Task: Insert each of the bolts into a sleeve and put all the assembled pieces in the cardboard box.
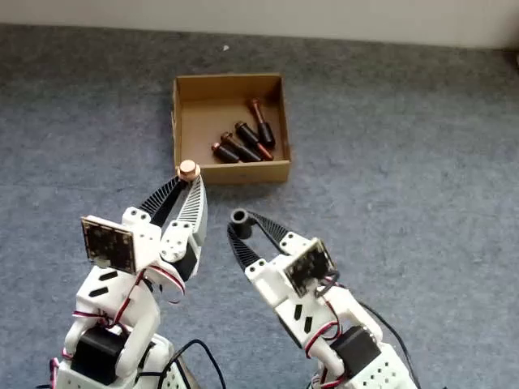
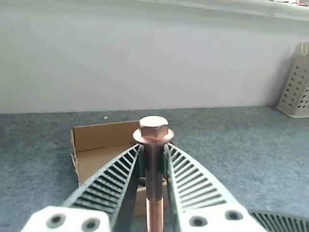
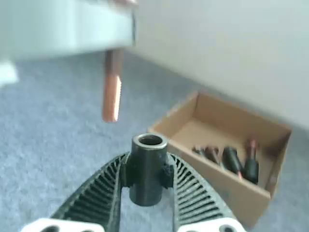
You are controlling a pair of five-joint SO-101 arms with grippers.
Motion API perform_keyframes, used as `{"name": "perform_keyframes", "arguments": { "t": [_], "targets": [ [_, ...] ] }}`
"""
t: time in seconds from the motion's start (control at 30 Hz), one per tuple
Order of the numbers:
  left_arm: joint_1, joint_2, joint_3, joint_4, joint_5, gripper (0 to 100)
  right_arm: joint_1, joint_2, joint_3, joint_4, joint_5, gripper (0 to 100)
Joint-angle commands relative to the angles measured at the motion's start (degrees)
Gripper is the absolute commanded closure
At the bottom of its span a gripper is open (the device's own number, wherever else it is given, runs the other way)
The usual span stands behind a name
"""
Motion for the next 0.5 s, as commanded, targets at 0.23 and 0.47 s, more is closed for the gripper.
{"name": "perform_keyframes", "arguments": {
  "t": [0.23,0.47],
  "targets": [
    [6.73,-0.84,-5.76,-1.93,1.49,99,-2.07,-0.84,6.37,-9.89,2.55,99.3],
    [7.34,-0.92,-7.25,-4.22,1.23,99,-3.74,-0.48,6.37,-5.93,3.6,99.3]
  ]
}}
